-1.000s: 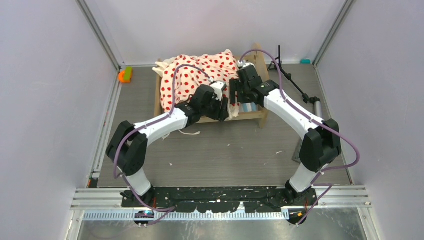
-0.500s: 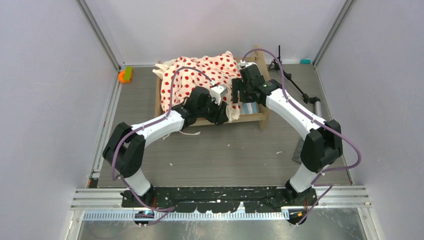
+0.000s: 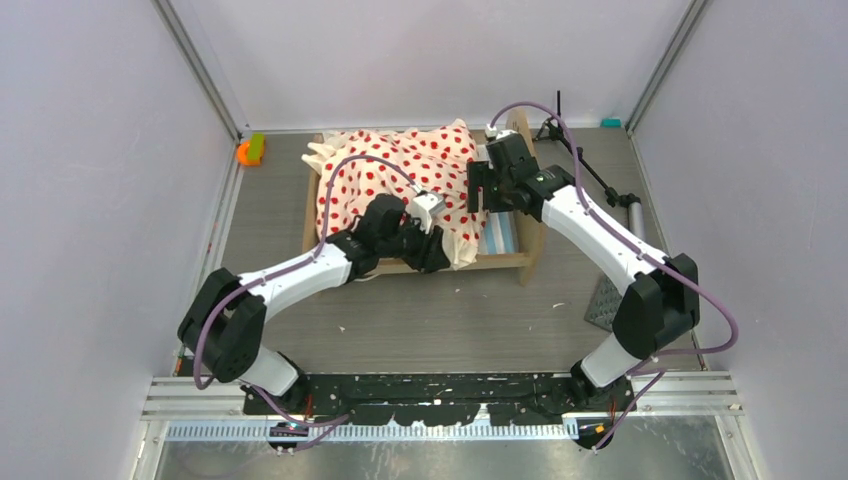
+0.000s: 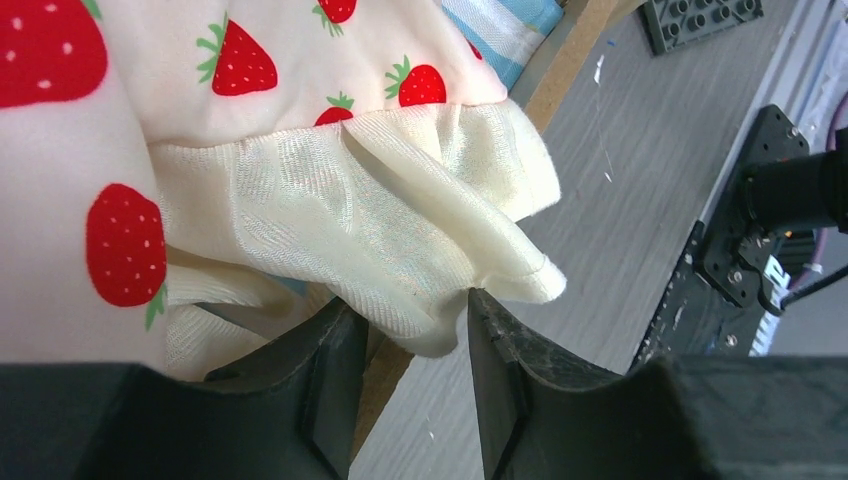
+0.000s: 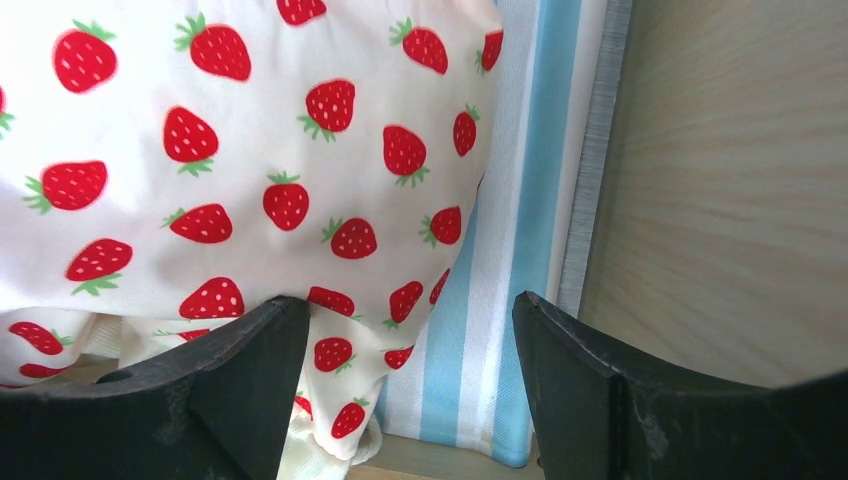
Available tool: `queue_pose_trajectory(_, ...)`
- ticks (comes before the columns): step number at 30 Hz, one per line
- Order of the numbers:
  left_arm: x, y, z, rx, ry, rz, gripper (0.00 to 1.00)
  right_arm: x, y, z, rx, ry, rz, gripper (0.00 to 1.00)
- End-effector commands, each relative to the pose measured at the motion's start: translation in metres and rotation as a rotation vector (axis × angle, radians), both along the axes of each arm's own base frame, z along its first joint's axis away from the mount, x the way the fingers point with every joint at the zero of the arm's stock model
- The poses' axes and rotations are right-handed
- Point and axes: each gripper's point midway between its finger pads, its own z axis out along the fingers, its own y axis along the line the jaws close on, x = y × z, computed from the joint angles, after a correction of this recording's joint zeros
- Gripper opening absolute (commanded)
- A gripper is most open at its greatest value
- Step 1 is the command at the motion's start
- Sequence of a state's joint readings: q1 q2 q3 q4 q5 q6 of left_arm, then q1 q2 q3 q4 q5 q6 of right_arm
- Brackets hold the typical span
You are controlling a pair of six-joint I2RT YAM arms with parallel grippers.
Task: Set up the pet bed
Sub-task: Adjust the mattress on the bed frame.
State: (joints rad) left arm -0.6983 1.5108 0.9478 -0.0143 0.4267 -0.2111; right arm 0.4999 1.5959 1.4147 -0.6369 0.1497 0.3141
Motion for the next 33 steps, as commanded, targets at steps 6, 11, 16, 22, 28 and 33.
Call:
queue_pose_trajectory(6, -0.054, 0.026, -0.029, 0.081, 0.185, -0.015, 0.48, -0.012, -0.011, 0.037, 0.047, -0.078, -0.029, 0.79)
queue_pose_trajectory(11, -0.049, 0.023, -0.019, 0.056, 0.159, 0.003, 0.56, -0.017, -0.019, 0.047, 0.032, -0.092, -0.049, 0.79)
queue_pose_trajectory(16, -0.044, 0.021, 0.004, 0.013, 0.117, 0.017, 0.6, -0.025, -0.009, 0.058, 0.096, -0.101, 0.001, 0.79)
queue_pose_trajectory(22, -0.041, 0.019, 0.033, -0.028, 0.08, 0.024, 0.62, -0.036, 0.01, 0.036, 0.163, -0.011, 0.056, 0.79)
queue_pose_trajectory(28, -0.038, 0.026, 0.057, -0.061, 0.034, 0.083, 0.65, -0.036, 0.022, 0.01, 0.134, 0.038, 0.072, 0.79)
queue_pose_trajectory(33, -0.03, 0.035, 0.08, -0.087, -0.024, 0.161, 0.69, -0.034, 0.029, -0.007, 0.092, 0.056, 0.074, 0.79)
